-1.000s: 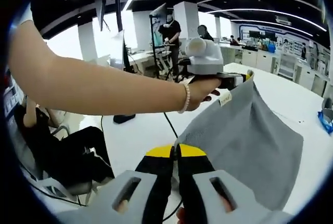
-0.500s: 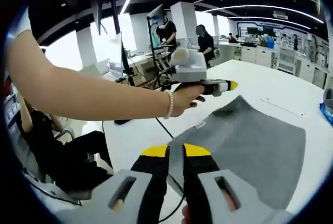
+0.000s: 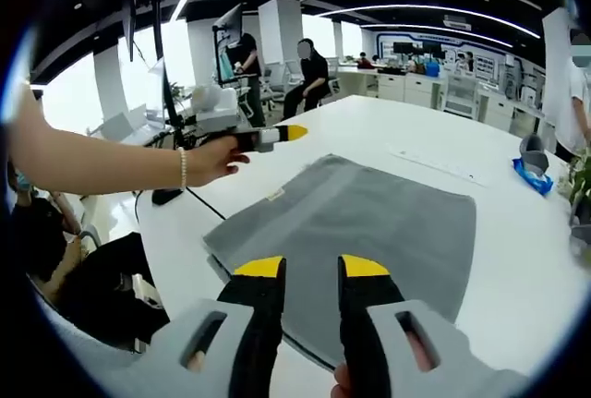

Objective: Fold the towel on the table until its edges align and the towel forms a compact rectangular stack.

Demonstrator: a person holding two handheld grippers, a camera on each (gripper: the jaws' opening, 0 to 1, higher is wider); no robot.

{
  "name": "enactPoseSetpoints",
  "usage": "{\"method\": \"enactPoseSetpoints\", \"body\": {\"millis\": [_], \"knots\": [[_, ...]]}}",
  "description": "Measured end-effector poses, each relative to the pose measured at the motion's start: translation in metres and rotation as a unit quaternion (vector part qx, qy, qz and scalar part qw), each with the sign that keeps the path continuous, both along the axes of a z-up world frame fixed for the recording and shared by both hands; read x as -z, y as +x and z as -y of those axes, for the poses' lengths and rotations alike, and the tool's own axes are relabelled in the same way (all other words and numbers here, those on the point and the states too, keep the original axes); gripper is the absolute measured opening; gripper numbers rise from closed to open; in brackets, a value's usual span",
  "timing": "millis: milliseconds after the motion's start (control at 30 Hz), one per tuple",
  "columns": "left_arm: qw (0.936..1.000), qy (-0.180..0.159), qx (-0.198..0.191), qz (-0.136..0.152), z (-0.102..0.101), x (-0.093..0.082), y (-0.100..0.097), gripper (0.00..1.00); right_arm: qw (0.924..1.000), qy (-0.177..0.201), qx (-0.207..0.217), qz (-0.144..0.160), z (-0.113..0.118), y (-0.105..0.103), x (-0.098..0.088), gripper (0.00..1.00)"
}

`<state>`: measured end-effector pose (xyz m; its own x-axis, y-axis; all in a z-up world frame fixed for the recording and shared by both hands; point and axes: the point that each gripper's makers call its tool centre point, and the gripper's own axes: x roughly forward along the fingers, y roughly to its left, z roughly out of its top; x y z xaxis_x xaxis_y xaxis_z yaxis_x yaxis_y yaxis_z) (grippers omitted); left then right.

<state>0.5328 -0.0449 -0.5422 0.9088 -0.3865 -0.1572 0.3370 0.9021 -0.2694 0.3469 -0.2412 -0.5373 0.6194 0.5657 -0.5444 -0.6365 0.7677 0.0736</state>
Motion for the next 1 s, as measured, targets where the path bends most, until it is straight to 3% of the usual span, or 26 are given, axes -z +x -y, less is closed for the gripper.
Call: {"method": "enactPoseSetpoints", "body": {"millis": [200, 433, 767, 1000], "knots": [[0.9999, 0.001, -0.007, -0.011, -0.007, 0.002, -0.032, 0.13, 0.9988, -0.046, 0.014, 0.006, 0.039, -0.005, 0.013, 0.26], [0.9995, 0.002, -0.017, -0.025, -0.014, -0.001, -0.078, 0.17, 0.9936, -0.111, -0.013, 0.016, 0.069, -0.023, 0.033, 0.29], [0.9984, -0.024, -0.032, -0.039, -0.003, -0.005, -0.141, 0.19, 0.9941, -0.107, 0.001, 0.017, 0.097, -0.04, 0.032, 0.29], [0.9968, -0.005, -0.035, -0.072, 0.013, 0.006, -0.172, 0.18, 0.9961, -0.074, 0.022, 0.041, 0.102, -0.027, 0.019, 0.28]]}}
